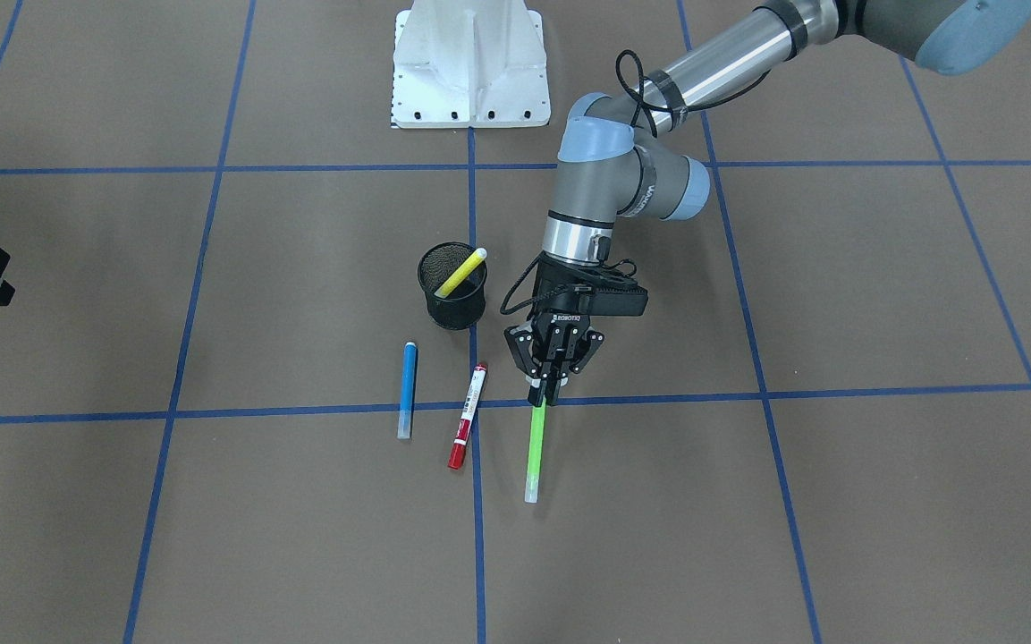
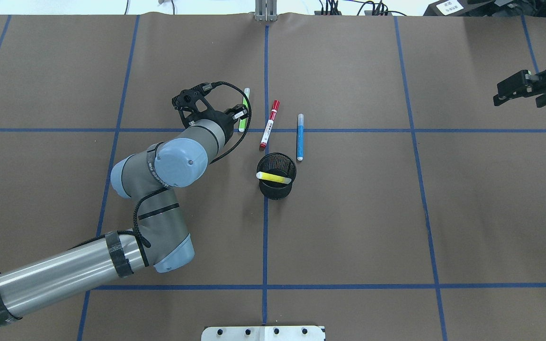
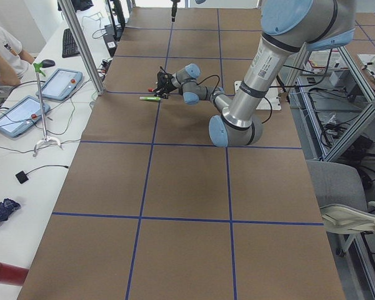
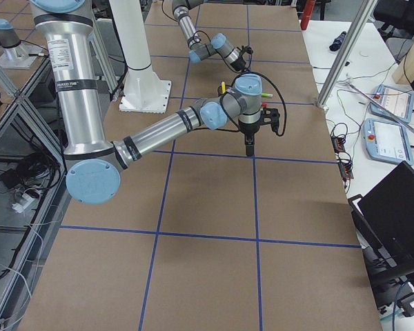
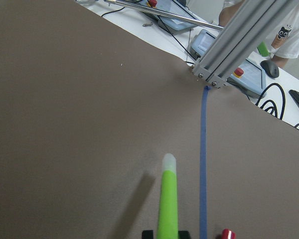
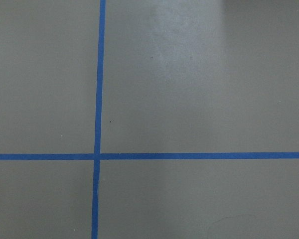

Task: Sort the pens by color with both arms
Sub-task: 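Lower the green highlighter beside the red-capped marker and release it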

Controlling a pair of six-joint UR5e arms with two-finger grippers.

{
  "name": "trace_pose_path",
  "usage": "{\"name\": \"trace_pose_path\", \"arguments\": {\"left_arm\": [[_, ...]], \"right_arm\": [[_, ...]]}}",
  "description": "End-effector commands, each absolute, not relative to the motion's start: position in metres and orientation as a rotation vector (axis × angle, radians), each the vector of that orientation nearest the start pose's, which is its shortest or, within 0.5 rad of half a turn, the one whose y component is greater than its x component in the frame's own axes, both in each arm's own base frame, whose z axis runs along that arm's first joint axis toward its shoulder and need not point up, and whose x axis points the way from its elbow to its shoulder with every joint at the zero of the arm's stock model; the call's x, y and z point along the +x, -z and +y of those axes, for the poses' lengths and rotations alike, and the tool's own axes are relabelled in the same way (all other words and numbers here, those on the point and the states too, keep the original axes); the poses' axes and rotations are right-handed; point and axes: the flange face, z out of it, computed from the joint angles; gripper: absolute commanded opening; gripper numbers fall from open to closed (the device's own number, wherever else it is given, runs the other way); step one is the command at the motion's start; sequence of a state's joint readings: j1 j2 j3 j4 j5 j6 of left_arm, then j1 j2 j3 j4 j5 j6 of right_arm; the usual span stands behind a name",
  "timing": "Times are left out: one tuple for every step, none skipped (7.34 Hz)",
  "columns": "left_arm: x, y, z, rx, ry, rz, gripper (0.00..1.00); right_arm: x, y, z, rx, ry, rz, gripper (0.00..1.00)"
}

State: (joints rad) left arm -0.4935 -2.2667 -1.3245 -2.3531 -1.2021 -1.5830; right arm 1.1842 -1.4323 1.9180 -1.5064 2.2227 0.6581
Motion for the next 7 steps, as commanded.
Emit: {"name": "trace_pose_path", "arguments": {"left_arm": [[0.578,-0.254,-0.501,0.602,0.654,1.134,0.88],[0.572,-0.243,-0.498,0.588,0.641,1.165,0.88],[0.56,-0.221,-0.494,0.596,0.58,1.202,0.88],[0.545,-0.199,-0.487,0.592,0.55,1.246,0.87],[0.534,-0.183,-0.48,0.56,0.522,1.289,0.87],[0.523,-0.174,-0.478,0.536,0.506,1.292,0.87],[0.507,-0.178,-0.48,0.489,0.479,1.277,0.87]], "right_arm": [[-0.134,-0.414,-0.521,0.143,-0.075,-0.817,0.99],[-0.134,-0.414,-0.521,0.144,-0.074,-0.818,0.99],[-0.134,-0.413,-0.521,0.145,-0.073,-0.82,0.99],[-0.134,-0.413,-0.521,0.145,-0.073,-0.82,0.99],[-0.134,-0.412,-0.52,0.146,-0.073,-0.821,0.99],[-0.134,-0.407,-0.522,0.151,-0.079,-0.826,0.99],[-0.133,-0.405,-0.522,0.153,-0.081,-0.827,0.99]]}}
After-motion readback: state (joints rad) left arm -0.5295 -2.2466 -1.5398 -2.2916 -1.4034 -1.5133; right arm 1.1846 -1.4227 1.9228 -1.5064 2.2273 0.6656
